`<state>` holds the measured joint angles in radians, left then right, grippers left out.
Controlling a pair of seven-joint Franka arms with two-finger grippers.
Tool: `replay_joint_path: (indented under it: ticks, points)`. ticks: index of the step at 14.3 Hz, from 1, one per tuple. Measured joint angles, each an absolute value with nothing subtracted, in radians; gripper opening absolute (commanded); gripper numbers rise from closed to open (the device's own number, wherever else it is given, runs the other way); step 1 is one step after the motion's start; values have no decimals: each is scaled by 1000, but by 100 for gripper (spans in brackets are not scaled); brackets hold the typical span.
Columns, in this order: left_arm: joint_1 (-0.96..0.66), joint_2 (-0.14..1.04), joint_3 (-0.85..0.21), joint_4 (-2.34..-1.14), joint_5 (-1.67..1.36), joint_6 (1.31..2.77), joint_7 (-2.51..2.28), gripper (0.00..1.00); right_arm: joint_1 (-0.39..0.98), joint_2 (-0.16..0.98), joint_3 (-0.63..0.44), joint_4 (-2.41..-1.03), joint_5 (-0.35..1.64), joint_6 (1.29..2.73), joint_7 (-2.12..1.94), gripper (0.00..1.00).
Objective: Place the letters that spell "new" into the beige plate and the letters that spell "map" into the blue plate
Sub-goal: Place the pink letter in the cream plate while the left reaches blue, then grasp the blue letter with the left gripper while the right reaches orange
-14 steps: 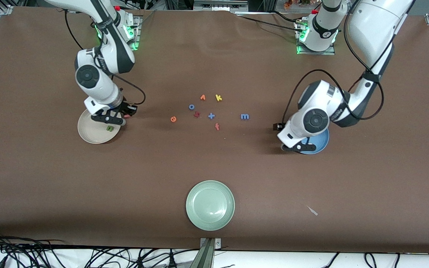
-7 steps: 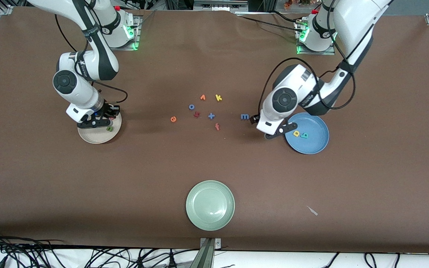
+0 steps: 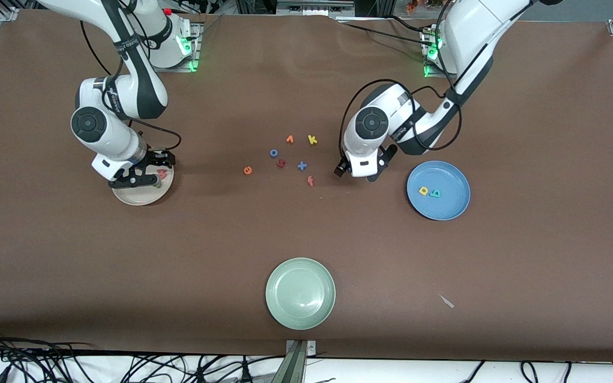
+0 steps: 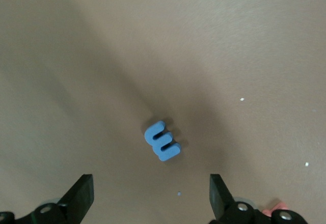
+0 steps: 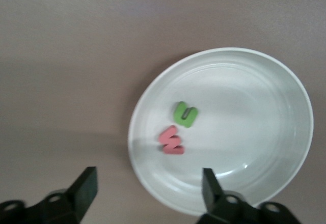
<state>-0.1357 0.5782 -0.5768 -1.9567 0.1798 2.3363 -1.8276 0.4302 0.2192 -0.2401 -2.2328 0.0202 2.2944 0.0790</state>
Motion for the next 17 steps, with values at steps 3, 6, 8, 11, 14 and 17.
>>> replay_joint_path:
  ticks: [3,6,8,11,14,17]
  points:
    - [-129,578,-569,-2002,189,2389,-1897,100,437,222,-139,-2180,21,2260,244,100]
    - [-127,578,-559,-2022,199,2451,-1925,98,443,253,-52,-2178,21,2299,337,100]
    - [-127,579,-549,-2035,215,2464,-1941,94,446,287,-2,-2178,21,2361,407,100]
    - [-125,584,-546,-2051,271,2488,-2000,89,486,352,35,-2178,21,2465,499,100]
    - [-125,600,-546,-2053,308,2511,-2043,84,533,402,36,-2177,21,2523,548,100]
    - [-125,614,-541,-2057,318,2548,-2053,73,557,430,36,-2163,21,2563,558,100]
